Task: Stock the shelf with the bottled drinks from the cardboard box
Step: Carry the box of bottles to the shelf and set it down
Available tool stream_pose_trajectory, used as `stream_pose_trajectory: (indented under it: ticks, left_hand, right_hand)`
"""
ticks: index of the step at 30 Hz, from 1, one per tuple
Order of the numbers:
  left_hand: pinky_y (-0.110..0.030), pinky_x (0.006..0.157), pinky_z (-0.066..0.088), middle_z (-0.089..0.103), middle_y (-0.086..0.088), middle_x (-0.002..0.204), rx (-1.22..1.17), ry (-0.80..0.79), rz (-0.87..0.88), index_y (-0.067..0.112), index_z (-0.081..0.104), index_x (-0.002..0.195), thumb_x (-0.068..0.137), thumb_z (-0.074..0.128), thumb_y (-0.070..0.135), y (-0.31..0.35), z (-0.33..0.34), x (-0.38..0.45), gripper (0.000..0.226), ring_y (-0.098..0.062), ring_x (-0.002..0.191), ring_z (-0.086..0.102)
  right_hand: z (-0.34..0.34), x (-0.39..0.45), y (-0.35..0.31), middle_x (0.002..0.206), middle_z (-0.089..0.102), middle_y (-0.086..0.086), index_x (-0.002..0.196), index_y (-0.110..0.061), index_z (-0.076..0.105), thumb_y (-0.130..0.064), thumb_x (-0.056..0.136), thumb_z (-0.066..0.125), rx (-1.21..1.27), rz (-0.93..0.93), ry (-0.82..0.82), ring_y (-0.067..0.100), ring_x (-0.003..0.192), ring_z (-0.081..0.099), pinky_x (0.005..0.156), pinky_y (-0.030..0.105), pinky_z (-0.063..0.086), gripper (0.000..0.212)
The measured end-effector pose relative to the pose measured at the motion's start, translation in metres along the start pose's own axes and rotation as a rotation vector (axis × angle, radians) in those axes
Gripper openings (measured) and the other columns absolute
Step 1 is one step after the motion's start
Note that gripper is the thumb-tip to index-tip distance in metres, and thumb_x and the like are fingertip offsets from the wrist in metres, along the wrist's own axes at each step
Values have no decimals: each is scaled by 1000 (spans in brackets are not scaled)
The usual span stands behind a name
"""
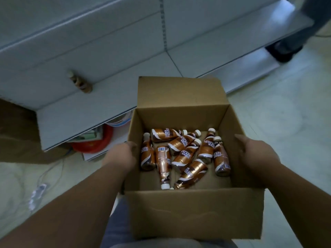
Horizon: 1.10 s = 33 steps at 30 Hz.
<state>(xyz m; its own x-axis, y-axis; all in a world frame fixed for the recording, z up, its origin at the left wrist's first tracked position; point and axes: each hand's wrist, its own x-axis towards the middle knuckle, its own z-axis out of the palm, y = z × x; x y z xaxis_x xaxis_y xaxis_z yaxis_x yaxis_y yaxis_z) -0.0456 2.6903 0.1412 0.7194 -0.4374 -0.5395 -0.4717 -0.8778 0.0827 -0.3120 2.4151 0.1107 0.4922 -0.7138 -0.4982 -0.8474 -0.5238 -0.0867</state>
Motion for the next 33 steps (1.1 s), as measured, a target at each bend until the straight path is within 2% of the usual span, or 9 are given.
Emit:
stream_pose_trajectory:
  ticks: [3,6,9,12,16,20,25,31,33]
  left_hand:
    - [-37,95,50,62,-4,126,72,-50,126,30,54,133,88,56,16,20,11,37,48,-23,113,59]
    - [-36,91,51,64,-5,117,140,-90,219,27,59,125,93,54,21,36,26,77,34,-23,107,61]
    - [-33,83,51,65,-5,106,217,-120,305,19,63,108,93,54,23,49,46,129,17,-23,99,63]
    - [-34,82,52,66,-4,102,289,-123,412,19,62,101,92,55,23,57,78,178,12,-21,91,63]
    - [-35,89,50,63,-5,114,317,-99,508,22,58,123,93,55,21,55,147,232,30,-22,103,62]
    - [-31,78,47,63,-3,105,356,-78,534,24,57,124,94,54,27,42,232,292,31,-18,90,60]
    - [-41,85,53,63,-9,119,403,-50,678,31,42,142,95,52,22,35,329,351,49,-26,101,62]
    - [-40,82,53,61,-10,125,368,-77,704,36,42,142,92,57,19,6,391,400,55,-28,104,61]
    - [-40,82,52,61,-11,125,374,-85,744,36,40,143,93,54,17,-6,398,409,55,-28,104,61]
  right_hand:
    - [9,-6,13,119,65,13,148,-35,33,-22,89,51,59,88,31,32,100,64,79,38,52,63]
    - [27,-11,16,117,65,13,148,-35,32,-28,89,52,109,203,53,32,99,63,78,39,52,64]
    - [68,-9,13,116,65,14,147,-37,31,-37,93,45,190,332,70,35,100,63,81,42,52,56]
    - [126,5,10,116,66,17,148,-36,31,-34,94,44,248,435,88,38,100,63,80,42,50,56]
    - [227,36,11,107,67,18,149,-35,30,-24,92,50,300,498,122,37,89,65,71,40,51,62]
    - [334,67,13,95,67,17,148,-35,31,-21,91,51,342,576,166,34,79,63,62,35,47,62]
    - [459,103,7,91,67,14,149,-35,29,-20,93,51,364,670,175,25,66,54,59,31,43,63]
    - [540,110,-30,102,67,16,147,-34,33,-19,92,51,390,777,190,33,87,64,67,36,49,60]
    - [555,108,-46,102,66,17,149,-32,30,-20,93,51,398,790,159,31,81,61,65,33,45,60]
